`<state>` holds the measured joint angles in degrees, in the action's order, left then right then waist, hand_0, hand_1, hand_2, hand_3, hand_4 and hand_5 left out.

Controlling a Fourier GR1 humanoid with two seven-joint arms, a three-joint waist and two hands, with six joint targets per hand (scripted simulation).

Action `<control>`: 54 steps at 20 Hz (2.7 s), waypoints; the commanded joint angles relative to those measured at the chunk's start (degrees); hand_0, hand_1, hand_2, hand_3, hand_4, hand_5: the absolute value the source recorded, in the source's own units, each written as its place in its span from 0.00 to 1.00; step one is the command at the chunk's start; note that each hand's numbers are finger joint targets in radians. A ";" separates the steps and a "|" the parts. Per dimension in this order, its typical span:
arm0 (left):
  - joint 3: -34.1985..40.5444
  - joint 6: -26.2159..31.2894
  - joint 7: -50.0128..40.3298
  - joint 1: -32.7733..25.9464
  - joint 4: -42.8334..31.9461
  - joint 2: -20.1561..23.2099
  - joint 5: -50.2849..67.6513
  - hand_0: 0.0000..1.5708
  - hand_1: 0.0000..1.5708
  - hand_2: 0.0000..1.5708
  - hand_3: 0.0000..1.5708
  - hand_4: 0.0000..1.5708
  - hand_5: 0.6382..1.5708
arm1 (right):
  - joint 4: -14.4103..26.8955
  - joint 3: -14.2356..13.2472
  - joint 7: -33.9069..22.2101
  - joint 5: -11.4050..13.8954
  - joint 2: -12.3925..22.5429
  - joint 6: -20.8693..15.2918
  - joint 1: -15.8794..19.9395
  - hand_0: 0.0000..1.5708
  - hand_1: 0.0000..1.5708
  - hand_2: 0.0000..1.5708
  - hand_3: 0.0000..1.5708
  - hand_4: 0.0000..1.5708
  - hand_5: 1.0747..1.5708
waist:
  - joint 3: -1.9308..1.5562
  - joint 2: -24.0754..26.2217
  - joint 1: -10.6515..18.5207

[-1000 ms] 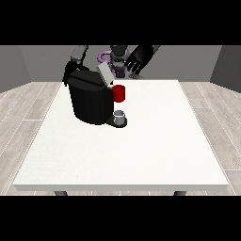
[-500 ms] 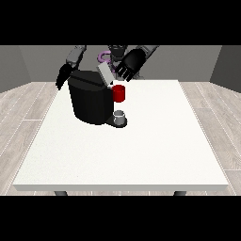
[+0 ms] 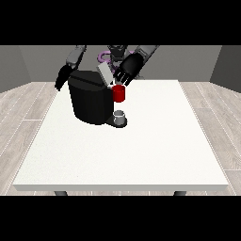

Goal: Insert the coffee pod into the coffee machine and close the lid

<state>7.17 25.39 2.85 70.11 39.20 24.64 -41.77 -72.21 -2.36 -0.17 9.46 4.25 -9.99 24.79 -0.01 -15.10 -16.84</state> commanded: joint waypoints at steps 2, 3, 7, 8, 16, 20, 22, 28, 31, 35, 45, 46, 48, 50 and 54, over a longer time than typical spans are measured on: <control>0.12 -1.04 1.52 0.25 -1.12 0.72 -0.59 0.79 0.79 0.82 0.78 0.27 1.00 | -1.13 -0.06 -0.24 0.39 -0.60 -1.36 0.51 0.00 0.00 0.00 0.00 0.10 1.00 | 0.00 -1.37 -0.33; 0.33 -0.18 1.06 1.50 -1.25 0.48 -0.22 0.80 0.80 0.82 0.77 0.27 1.00 | -0.39 -0.22 -0.87 0.23 -0.19 -0.75 1.65 0.00 0.00 0.00 0.00 0.08 1.00 | 0.00 -1.71 0.02; 0.59 -0.82 2.30 0.95 -2.54 1.27 -0.55 0.76 0.76 0.78 0.76 0.28 1.00 | -2.32 -0.01 -2.47 -0.12 0.15 -0.13 2.64 0.00 0.00 0.00 0.00 0.07 1.00 | 0.02 -1.64 -0.78; 0.26 -0.08 1.75 0.48 -1.36 0.01 -0.14 0.76 0.76 0.79 0.76 0.28 1.00 | 0.76 -0.56 3.01 -0.36 0.54 0.63 -1.90 0.00 0.00 0.00 0.00 0.11 1.00 | -0.01 -1.06 -0.06; 0.39 -0.09 0.65 3.89 -2.50 0.49 -0.97 0.78 0.78 0.80 0.76 0.26 1.00 | 0.45 -0.53 -0.73 -0.32 -0.04 -0.04 1.84 0.00 0.00 0.00 0.00 0.00 1.00 | -0.01 -1.83 -0.60; -0.91 -2.23 2.36 0.90 -0.82 -2.05 -1.48 0.77 0.77 0.79 0.77 0.23 1.00 | 2.45 -2.85 3.22 -1.21 0.90 -0.60 -0.39 0.00 0.00 0.00 0.00 0.00 1.00 | -0.02 -0.74 1.11; -0.27 -2.65 2.33 2.98 -1.19 -1.20 -1.47 0.77 0.77 0.79 0.76 0.23 1.00 | 2.34 -2.74 1.95 -1.35 3.00 1.77 2.48 0.00 0.00 0.00 0.00 0.00 1.00 | -0.01 -2.59 0.28; -0.71 -5.80 3.79 2.01 -2.07 0.71 -3.56 0.81 0.81 0.81 0.75 0.11 1.00 | 0.05 0.43 0.76 1.15 -1.23 -2.08 0.70 0.00 0.00 0.00 0.00 0.00 1.00 | 0.00 -2.19 -0.43; -1.40 -6.38 5.76 1.75 -2.93 3.71 -5.35 0.77 0.77 0.78 0.70 0.00 1.00 | -1.54 -1.35 -0.51 -0.97 1.75 1.00 2.43 0.00 0.00 0.00 0.00 0.00 1.00 | 0.01 -4.10 -2.06; -4.07 -9.53 8.27 0.47 -2.24 2.83 -8.16 0.74 0.74 0.76 0.68 0.00 1.00 | -1.59 -0.85 -1.02 0.50 0.04 -2.07 3.27 0.00 0.00 0.00 0.00 0.00 1.00 | 0.01 -5.51 -0.95; -0.55 -9.49 8.46 4.61 -3.26 2.71 -5.80 0.73 0.73 0.73 0.61 0.00 1.00 | -1.15 -0.33 -1.46 1.29 0.32 -1.81 3.70 0.00 0.00 0.00 0.00 0.03 1.00 | 0.00 -6.60 -1.73; -0.48 -8.79 9.58 4.26 -2.74 4.34 -5.85 0.77 0.77 0.75 0.61 0.00 1.00 | -0.78 -3.56 -0.89 -2.24 2.85 1.12 4.58 0.00 0.00 0.00 0.00 0.05 1.00 | -0.02 -5.98 -1.31; 0.07 -11.29 9.03 4.53 -3.12 3.64 -6.05 0.78 0.78 0.76 0.60 0.00 1.00 | -0.98 -0.99 1.27 0.12 0.38 -1.08 2.82 0.00 0.00 0.00 0.00 0.09 1.00 | -0.01 -8.30 -2.46; -0.80 -11.45 8.80 3.59 -3.04 1.64 -6.45 0.79 0.79 0.77 0.62 0.00 1.00 | -1.21 -0.01 -2.26 1.60 0.01 -2.11 3.39 0.00 0.00 0.00 0.00 0.07 1.00 | 0.01 -5.09 -1.41; 0.07 -15.05 11.94 2.75 -4.11 3.95 -7.18 0.81 0.81 0.79 0.62 0.00 1.00 | -4.64 1.50 -2.51 2.22 0.13 -1.43 3.24 0.00 0.00 0.00 0.00 0.14 1.00 | 0.03 -8.11 -4.23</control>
<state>6.62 14.84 13.30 74.02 36.44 28.89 -48.37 -74.15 -2.68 -1.26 10.53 4.82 -11.39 28.13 -0.18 -21.95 -19.04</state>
